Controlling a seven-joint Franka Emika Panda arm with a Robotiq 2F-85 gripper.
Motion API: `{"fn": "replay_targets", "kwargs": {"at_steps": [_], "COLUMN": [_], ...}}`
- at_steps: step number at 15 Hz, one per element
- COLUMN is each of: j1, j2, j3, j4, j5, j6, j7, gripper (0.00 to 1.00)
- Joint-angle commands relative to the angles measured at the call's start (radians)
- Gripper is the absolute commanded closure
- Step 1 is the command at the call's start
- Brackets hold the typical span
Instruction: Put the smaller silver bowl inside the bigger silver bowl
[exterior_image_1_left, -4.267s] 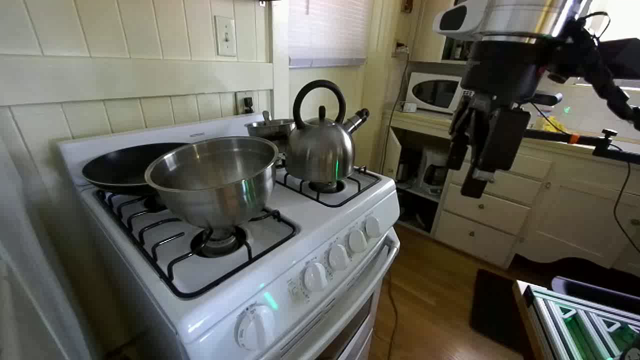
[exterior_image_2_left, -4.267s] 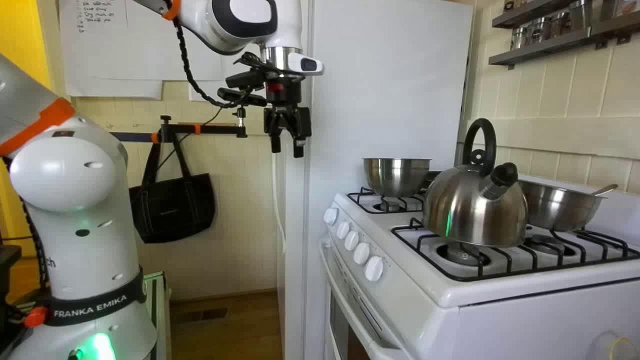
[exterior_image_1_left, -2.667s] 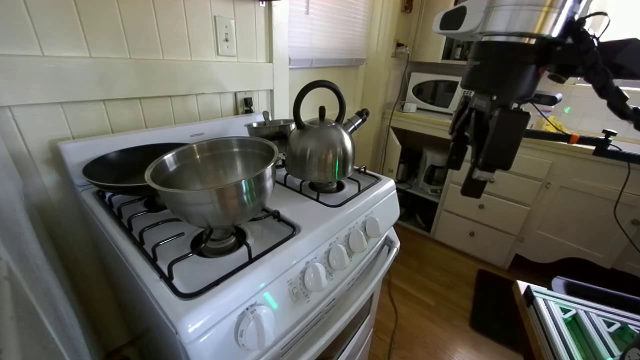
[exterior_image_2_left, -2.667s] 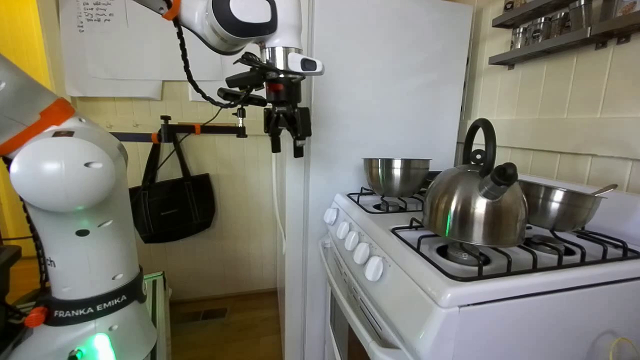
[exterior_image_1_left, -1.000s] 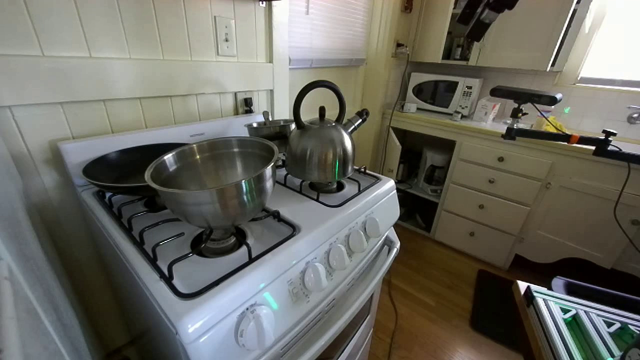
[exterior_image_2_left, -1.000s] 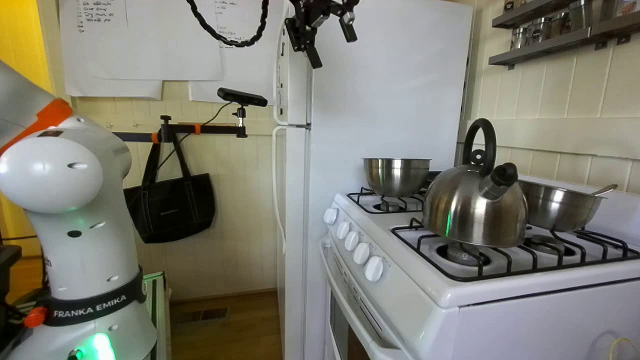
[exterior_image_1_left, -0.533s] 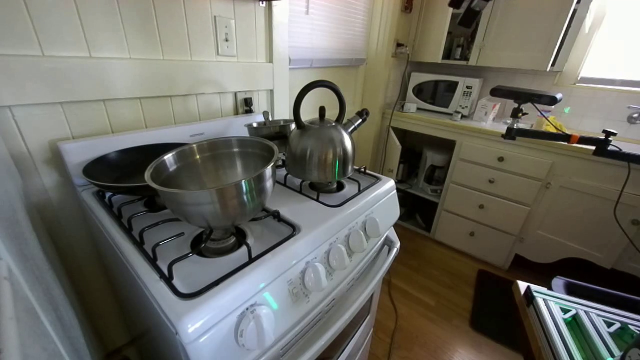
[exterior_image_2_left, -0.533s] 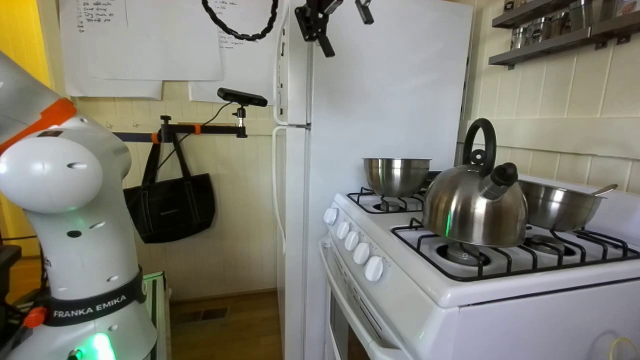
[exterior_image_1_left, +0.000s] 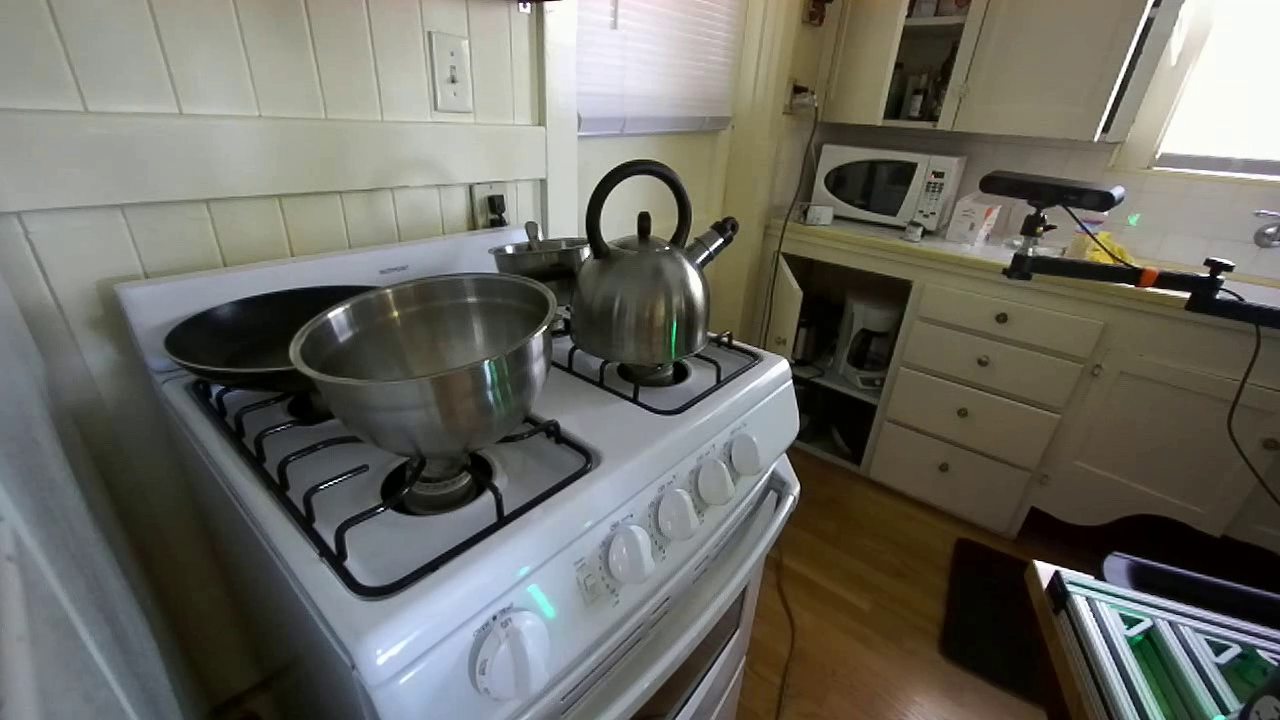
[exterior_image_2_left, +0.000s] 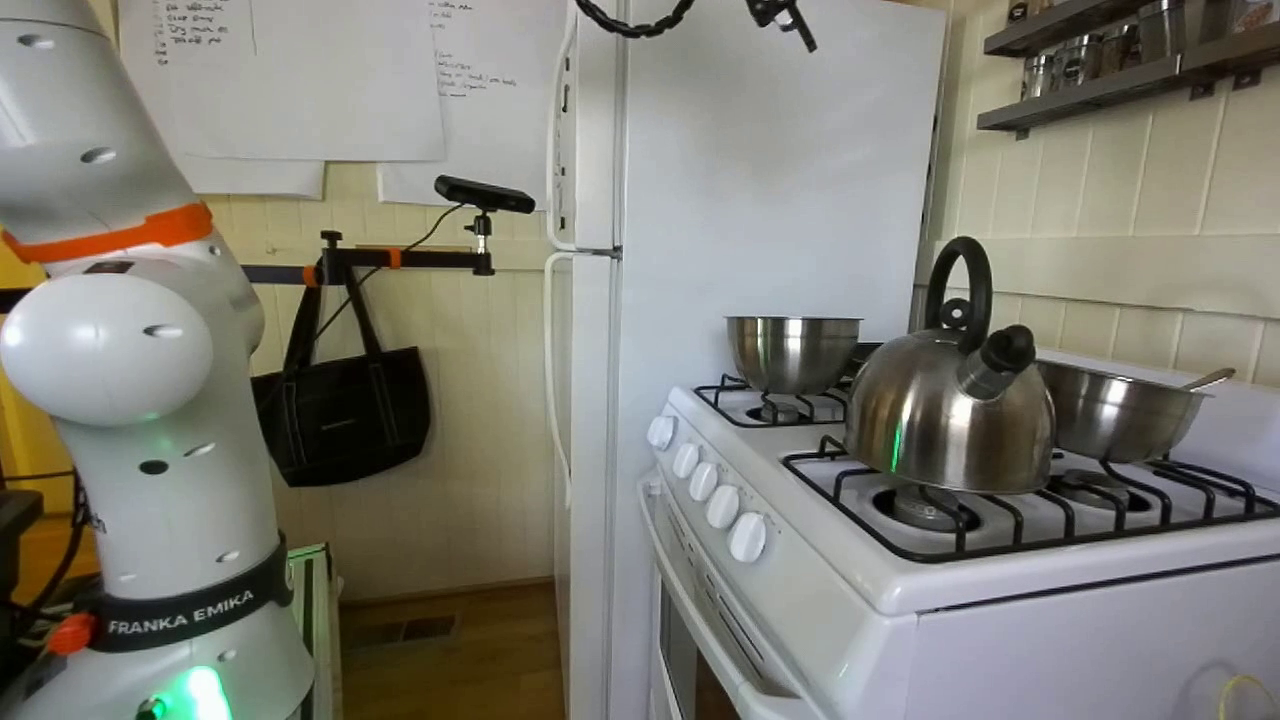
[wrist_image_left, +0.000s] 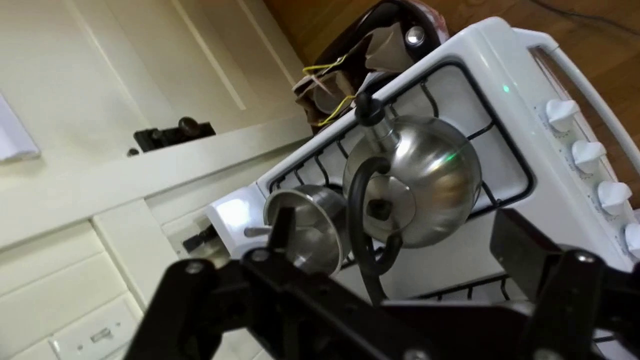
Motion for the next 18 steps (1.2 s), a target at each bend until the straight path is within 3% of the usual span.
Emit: {"fn": "replay_targets", "kwargs": {"at_steps": [1,4,5,6,9,13,16,18], "j1": [0.004,-0.028,-0.048,-0.019,-0.038,-0.038,-0.062,-0.130], "j2": [0.183,0.299,0.334,0.237,0.308,0.322,0.433,0.526], "j3": [-0.055,-0.085,-0.075,-0.072,-0.075,-0.075,-0.097,-0.056], "j4": [0.254,0.418,0.472,0.332,0.420,0.441,0.518,0.595], "j5": [0.148,0.386,0.405,0.320,0.372,0.376,0.480,0.544], "j6": [0.031,0.042,-0.014,0.055,0.032,0.027,0.070,0.038], "j7": [-0.267,-0.451,-0.453,-0.380,-0.421,-0.423,-0.331,-0.319], "gripper": [0.00,0.00,0.00,0.00,0.00,0.00,0.00,0.00]}}
